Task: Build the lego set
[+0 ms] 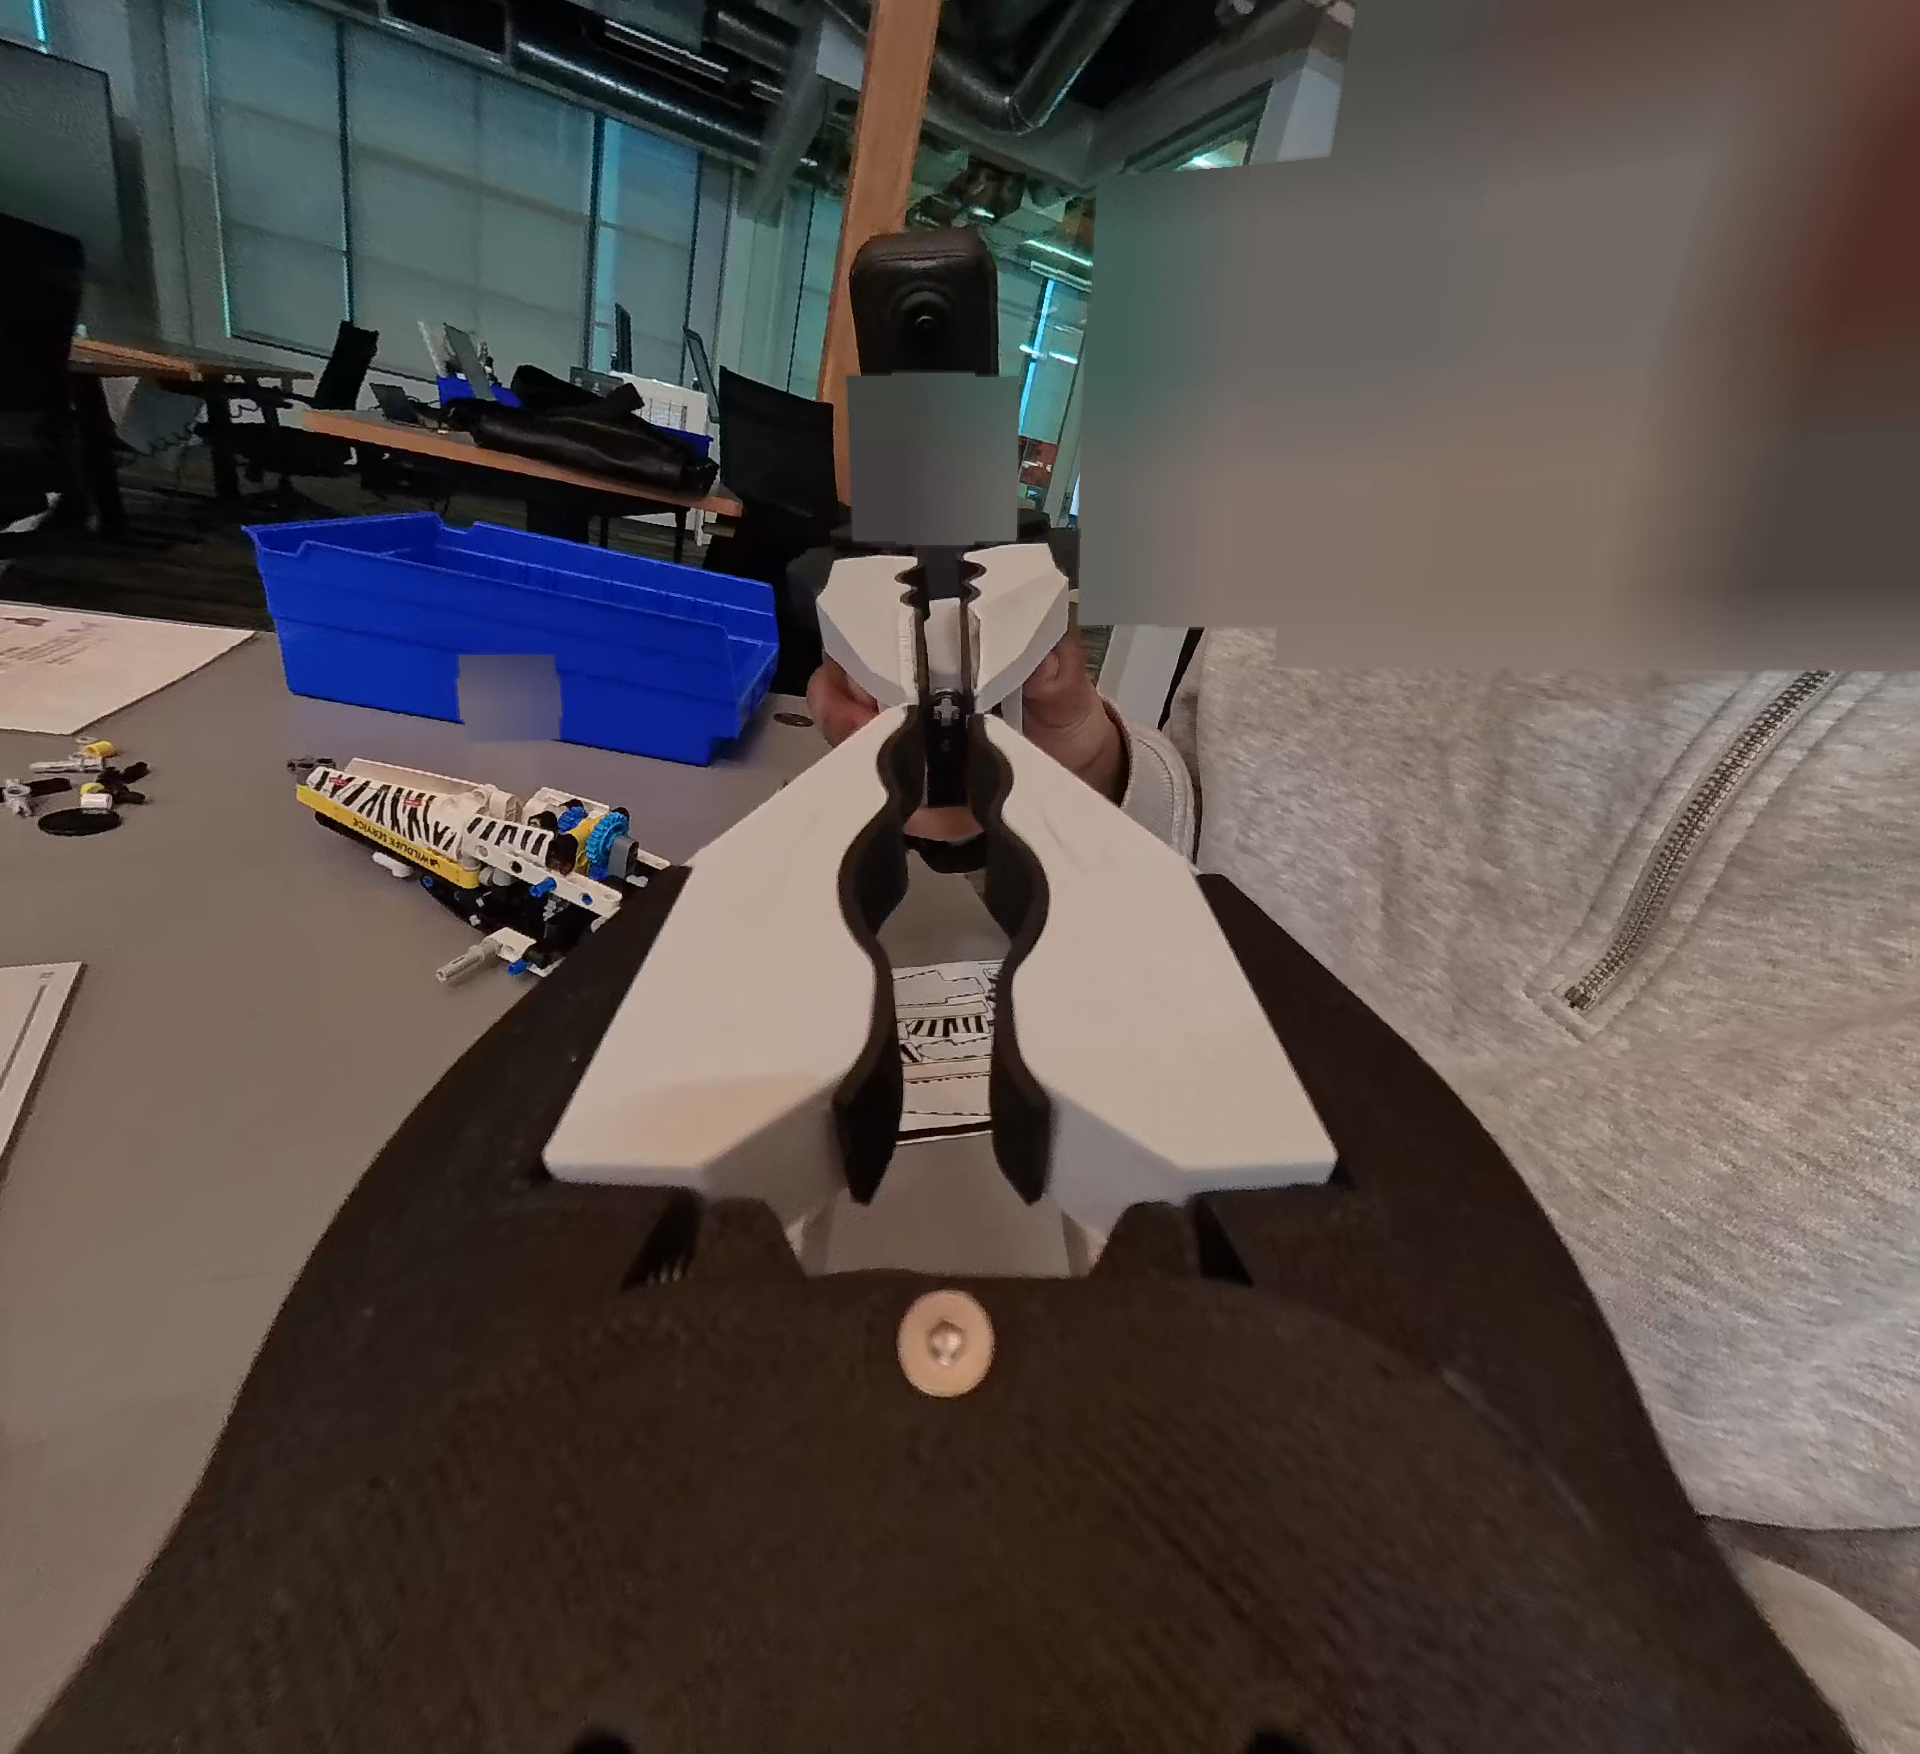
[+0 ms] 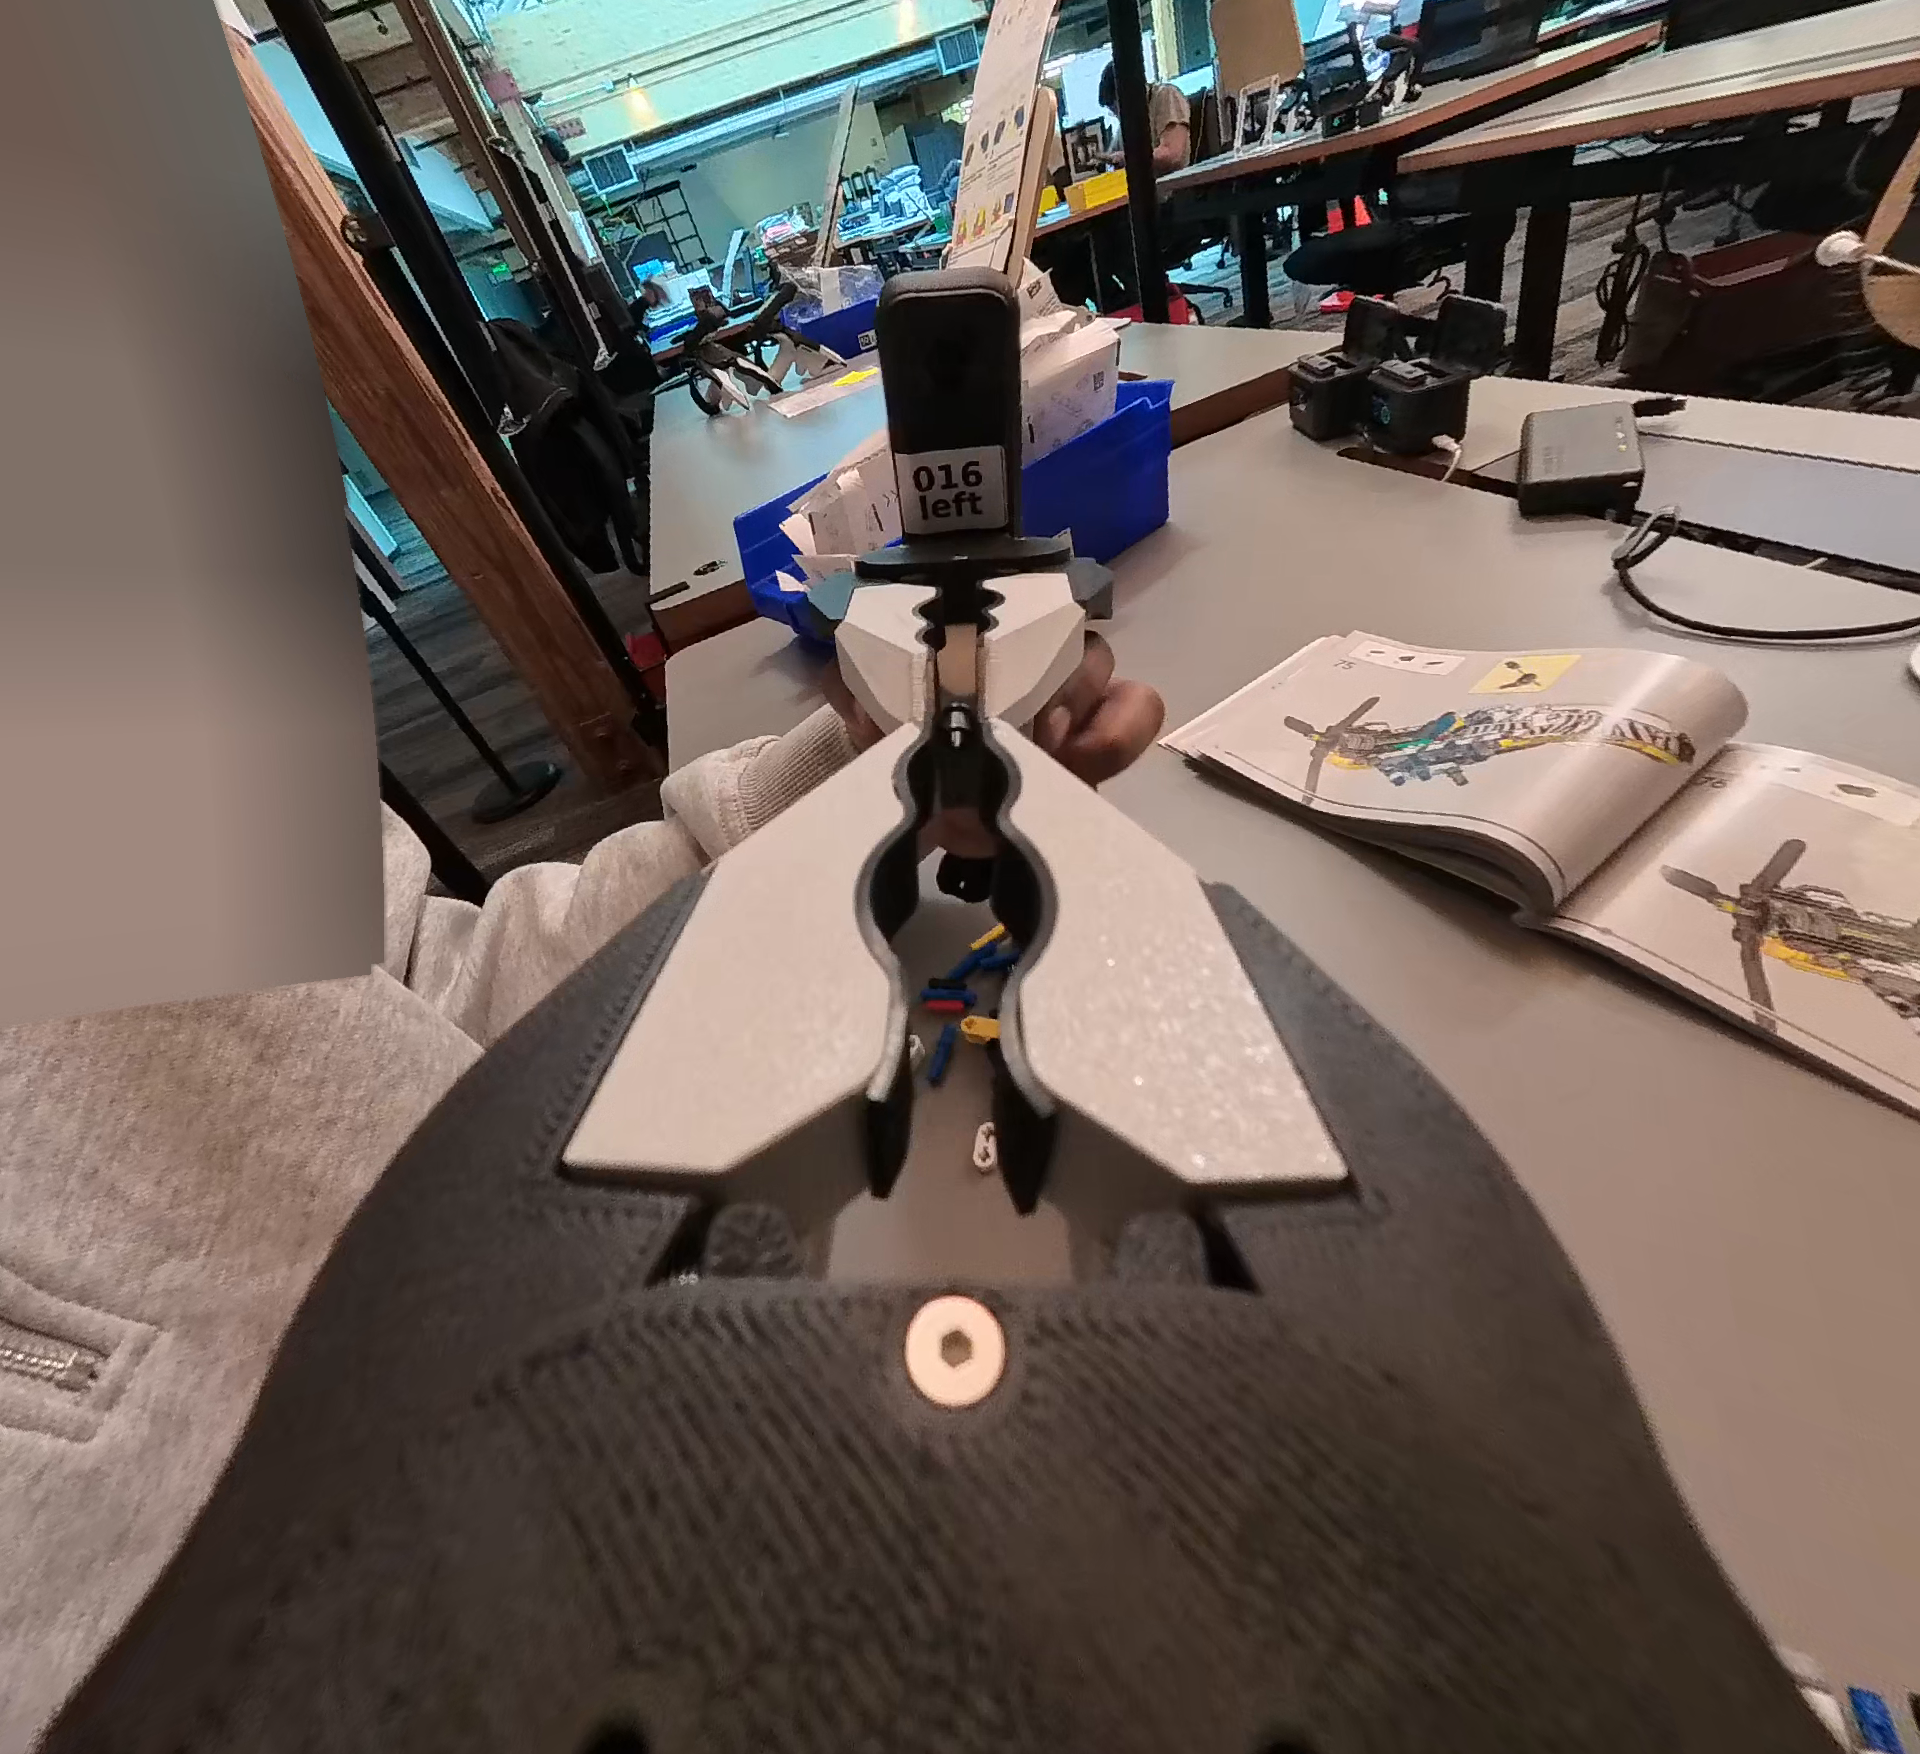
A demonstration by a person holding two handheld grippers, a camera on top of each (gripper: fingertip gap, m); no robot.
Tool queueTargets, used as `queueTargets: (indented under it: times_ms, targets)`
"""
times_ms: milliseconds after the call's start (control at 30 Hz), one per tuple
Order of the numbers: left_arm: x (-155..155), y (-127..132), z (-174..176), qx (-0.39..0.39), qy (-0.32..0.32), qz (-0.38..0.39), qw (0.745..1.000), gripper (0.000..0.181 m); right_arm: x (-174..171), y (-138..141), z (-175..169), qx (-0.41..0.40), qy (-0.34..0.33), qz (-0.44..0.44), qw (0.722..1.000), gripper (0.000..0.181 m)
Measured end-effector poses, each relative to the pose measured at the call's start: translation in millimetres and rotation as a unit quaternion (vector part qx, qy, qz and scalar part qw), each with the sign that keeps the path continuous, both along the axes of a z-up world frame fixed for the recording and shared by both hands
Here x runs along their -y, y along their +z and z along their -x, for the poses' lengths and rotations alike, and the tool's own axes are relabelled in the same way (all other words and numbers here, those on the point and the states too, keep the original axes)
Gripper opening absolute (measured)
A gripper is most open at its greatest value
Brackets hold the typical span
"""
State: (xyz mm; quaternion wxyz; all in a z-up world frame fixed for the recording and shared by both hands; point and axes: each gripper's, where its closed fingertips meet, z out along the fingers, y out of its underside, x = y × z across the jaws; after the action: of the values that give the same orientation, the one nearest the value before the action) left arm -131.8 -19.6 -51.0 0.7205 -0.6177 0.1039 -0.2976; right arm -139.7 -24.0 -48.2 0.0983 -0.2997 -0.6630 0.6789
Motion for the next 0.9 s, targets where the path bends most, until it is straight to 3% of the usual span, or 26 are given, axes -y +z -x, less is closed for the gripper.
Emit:
queueTargets:
  times_ms: [200, 400, 500, 633, 900]
  targets:
    - [2, 6, 11, 0.008, 0.023, -0.013, 1.0, 0.005, -2, 5, 3, -0.029, -0.021, 0.001, 0.999, 0.009]
    - [15, 22, 56, 0.036, 0.145, -0.062, 0.987, 0.004, 6, -11, 7, -0.057, -0.049, -0.08, 0.994, 0.016]
    - [25, 28, 66, 0.029, 0.181, -0.085, 0.979, 0.004, 15, -33, 9, -0.032, -0.038, -0.125, 0.991, 0.018]
    - [33, 33, 78, 0.038, 0.212, -0.104, 0.971, 0.004, 40, -83, -6, 0.083, 0.064, -0.165, 0.981, 0.014]
    - [43, 40, 94, 0.057, 0.255, -0.123, 0.957, 0.004, 56, -155, 7, 0.086, 0.06, -0.338, 0.935, 0.0]
